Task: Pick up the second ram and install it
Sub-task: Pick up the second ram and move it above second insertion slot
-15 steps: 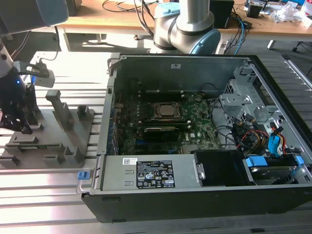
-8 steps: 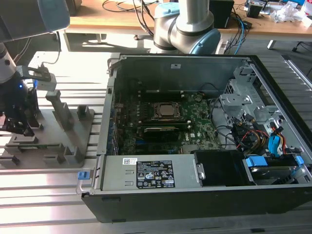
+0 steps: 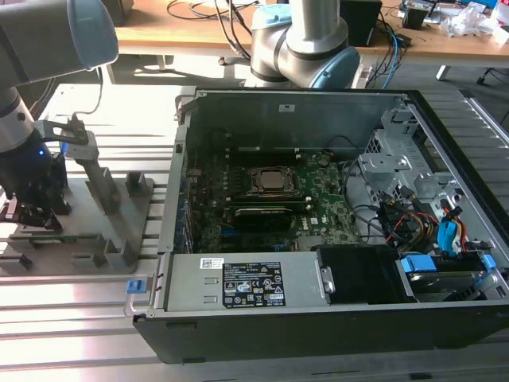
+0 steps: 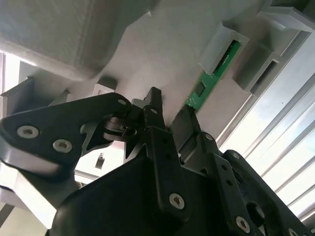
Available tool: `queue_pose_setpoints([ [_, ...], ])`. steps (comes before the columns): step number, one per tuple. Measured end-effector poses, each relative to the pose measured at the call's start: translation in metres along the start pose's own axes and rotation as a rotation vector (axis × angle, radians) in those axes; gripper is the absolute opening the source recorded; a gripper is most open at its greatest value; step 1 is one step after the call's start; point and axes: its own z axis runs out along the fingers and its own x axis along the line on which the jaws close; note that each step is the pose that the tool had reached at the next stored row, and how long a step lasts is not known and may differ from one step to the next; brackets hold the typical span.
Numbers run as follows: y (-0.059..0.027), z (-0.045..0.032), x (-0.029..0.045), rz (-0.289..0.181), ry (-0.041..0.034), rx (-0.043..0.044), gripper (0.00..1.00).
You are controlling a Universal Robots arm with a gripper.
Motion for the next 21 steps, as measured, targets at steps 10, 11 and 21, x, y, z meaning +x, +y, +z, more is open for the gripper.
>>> queue_pose_setpoints([
  [10, -0.0007, 0.0025, 0.0096, -0.003, 0.0033, 0.0003, 0.36],
  [11, -0.0009, 0.0025, 0.0112, -0.003, 0.0032, 0.0003, 0.36],
  [21, -0.0029, 0.0036, 0.0312, -0.002, 0.0039, 0.0004, 0.36],
])
